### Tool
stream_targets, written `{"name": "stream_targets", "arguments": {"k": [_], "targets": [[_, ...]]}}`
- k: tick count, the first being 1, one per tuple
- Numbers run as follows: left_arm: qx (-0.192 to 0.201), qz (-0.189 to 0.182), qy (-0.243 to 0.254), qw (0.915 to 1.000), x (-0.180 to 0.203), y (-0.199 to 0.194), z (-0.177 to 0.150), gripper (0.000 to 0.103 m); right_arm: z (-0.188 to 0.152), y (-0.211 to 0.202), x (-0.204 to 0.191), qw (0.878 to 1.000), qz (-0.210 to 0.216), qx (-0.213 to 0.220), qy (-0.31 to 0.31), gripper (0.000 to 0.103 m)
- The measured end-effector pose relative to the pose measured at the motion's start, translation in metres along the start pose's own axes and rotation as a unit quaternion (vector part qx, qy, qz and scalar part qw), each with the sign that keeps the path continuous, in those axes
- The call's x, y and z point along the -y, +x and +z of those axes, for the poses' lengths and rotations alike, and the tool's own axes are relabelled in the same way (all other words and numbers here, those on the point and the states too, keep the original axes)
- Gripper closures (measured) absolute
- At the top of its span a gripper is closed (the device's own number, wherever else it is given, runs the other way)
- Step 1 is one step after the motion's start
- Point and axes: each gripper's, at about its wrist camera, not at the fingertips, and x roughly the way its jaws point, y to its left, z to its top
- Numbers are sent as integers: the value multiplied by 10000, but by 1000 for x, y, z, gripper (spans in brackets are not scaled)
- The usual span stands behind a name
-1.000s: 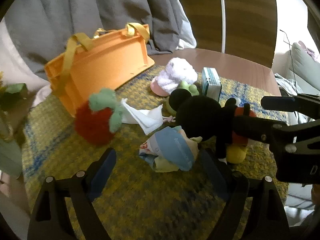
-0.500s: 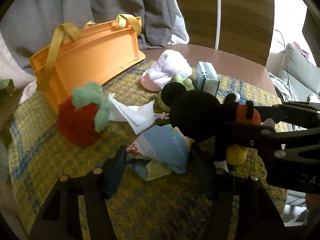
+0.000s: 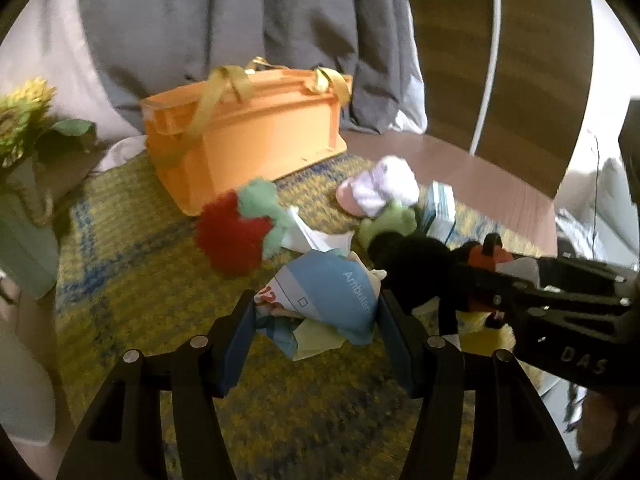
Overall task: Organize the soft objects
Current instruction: 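Lift the blue cloth and Mickey plush and carry both toward the orange crate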
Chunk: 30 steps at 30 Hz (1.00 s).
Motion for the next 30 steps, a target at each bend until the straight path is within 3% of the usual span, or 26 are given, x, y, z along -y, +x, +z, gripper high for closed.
{"name": "stream_targets", "arguments": {"k": [18, 30], "targets": [[874, 570, -466, 9934, 14, -67, 53, 44, 45, -59, -6, 9953, 283, 882, -274, 61], [1469, 1499, -911, 9735, 42, -74, 102, 44, 111, -67, 17, 9812, 999, 1385, -905, 61]]}}
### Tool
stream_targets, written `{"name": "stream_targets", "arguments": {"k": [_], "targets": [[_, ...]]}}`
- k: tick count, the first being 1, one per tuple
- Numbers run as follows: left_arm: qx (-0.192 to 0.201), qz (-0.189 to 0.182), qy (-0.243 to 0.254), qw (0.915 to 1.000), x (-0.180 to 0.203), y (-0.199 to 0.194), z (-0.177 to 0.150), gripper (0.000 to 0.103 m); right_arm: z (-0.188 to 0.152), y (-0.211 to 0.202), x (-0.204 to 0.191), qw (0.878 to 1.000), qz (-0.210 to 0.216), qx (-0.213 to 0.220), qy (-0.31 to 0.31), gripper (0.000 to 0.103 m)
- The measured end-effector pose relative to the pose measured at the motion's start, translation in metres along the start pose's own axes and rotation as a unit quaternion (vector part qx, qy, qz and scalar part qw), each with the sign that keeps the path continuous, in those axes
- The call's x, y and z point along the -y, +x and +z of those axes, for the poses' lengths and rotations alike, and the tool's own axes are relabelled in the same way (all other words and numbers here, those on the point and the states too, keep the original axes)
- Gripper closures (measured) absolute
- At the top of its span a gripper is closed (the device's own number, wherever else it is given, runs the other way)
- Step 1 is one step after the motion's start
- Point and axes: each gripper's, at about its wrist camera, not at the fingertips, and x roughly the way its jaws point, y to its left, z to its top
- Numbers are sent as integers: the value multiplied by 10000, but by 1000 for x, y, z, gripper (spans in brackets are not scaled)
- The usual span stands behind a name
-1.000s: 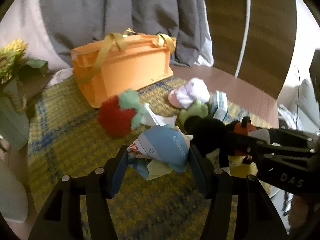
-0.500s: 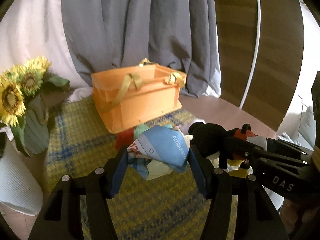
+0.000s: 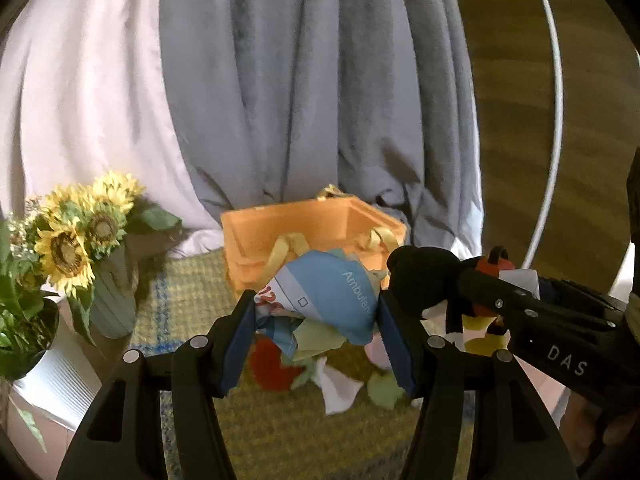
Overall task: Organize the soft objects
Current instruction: 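Lift the blue cloth and Mickey plush and carry both toward the orange crate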
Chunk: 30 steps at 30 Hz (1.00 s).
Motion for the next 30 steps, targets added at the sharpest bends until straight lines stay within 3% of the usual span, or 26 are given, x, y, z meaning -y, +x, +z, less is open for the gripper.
{"name": "stream_targets", "arguments": {"k": [10, 19, 30], "targets": [[408, 638, -191, 9969, 38, 14, 28, 44, 40, 14, 38, 9970, 619, 387, -275, 61], [637, 821, -67, 9946, 48, 36, 55, 44, 68, 33, 59, 9940, 866, 626, -220, 61], [752, 959, 48, 9925, 32, 78, 82, 44, 102, 71, 56, 9908, 954, 933, -213, 62]]}}
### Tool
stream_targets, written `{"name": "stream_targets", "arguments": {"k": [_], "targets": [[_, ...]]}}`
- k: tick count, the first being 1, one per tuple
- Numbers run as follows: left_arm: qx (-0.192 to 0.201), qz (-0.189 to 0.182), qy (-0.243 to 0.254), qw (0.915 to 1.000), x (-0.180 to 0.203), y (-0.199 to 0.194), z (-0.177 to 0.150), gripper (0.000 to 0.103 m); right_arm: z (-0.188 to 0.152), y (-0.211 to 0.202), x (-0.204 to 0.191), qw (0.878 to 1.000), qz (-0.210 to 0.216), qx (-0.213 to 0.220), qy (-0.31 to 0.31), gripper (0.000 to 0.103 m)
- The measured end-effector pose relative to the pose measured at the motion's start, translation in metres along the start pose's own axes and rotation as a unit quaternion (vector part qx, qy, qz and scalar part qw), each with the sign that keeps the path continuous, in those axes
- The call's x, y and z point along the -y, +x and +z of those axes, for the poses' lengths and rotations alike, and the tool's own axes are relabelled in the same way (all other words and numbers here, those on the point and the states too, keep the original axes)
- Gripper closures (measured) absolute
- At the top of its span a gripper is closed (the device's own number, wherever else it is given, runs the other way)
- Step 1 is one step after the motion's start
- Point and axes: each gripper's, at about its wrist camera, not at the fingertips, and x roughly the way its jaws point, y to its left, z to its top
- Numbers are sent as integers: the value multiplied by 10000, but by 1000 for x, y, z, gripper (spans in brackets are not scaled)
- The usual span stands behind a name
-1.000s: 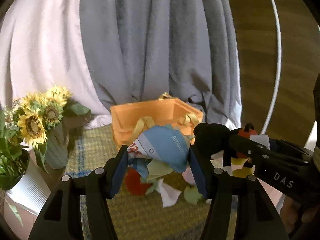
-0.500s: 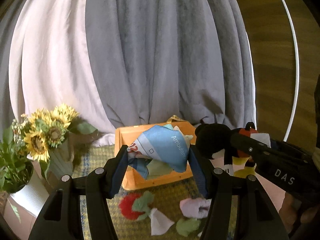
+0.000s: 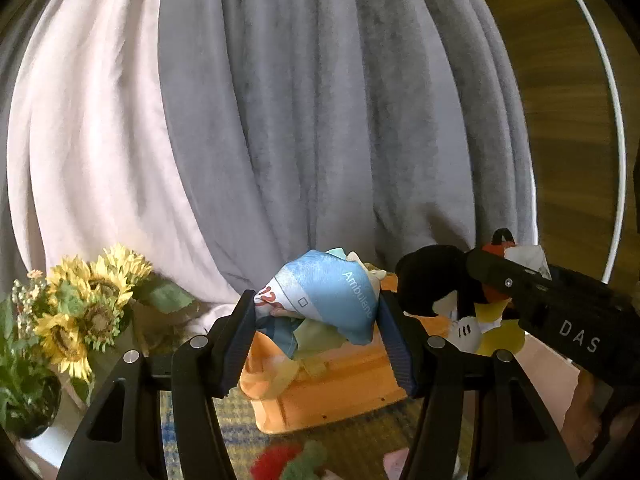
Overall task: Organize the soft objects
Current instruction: 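Lift the blue cloth and Mickey plush and carry both toward the orange crate, then open the left gripper over the crate while the right releases the Mickey plush inside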
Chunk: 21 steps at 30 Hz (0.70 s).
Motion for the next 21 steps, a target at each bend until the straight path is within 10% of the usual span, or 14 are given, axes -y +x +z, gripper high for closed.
{"name": "stream_targets", "arguments": {"k": [21], "targets": [[-399, 211, -57, 9990, -35, 104, -6, 44, 1, 117, 4, 9988, 235, -359, -249, 62]]}}
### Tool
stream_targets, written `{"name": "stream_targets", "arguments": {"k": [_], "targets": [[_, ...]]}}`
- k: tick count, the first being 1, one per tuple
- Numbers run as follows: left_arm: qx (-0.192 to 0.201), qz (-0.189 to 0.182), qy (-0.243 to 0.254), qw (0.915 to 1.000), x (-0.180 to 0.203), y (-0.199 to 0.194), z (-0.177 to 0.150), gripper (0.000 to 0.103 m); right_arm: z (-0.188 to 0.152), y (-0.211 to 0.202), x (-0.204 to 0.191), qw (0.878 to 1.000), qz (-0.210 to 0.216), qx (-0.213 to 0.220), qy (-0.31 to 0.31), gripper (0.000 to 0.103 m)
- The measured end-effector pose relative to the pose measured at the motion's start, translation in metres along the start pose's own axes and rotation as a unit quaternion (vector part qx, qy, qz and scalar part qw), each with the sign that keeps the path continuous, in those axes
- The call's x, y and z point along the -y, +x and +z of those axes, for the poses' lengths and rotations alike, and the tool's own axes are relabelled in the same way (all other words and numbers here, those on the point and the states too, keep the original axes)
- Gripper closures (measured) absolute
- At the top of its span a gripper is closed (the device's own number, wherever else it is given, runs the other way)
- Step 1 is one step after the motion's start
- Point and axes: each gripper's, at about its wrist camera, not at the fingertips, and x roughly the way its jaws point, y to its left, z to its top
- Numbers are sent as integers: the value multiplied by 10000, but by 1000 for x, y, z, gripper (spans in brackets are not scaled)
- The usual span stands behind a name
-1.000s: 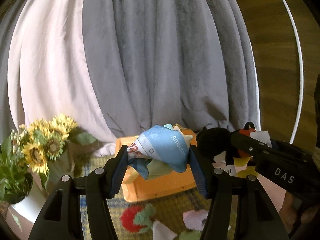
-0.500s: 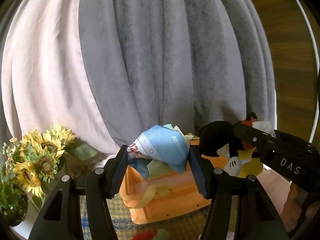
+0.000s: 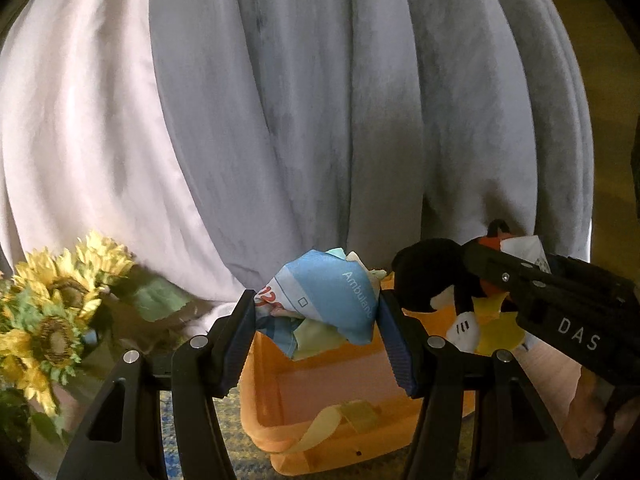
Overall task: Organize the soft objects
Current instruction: 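Open the left gripper over the crate while the right releases the Mickey plush inside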
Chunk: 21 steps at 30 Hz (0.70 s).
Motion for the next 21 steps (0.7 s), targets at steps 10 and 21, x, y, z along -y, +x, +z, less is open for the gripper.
{"name": "stream_targets", "arguments": {"k": [10, 21], "targets": [[-380, -76, 15, 9992, -2, 50, -16, 44, -13, 55, 13, 9989, -20, -461, 0, 62], [-845, -116, 240, 9961, 4, 87, -30, 30, -27, 95, 27, 9961, -159, -865, 20, 59]]}}
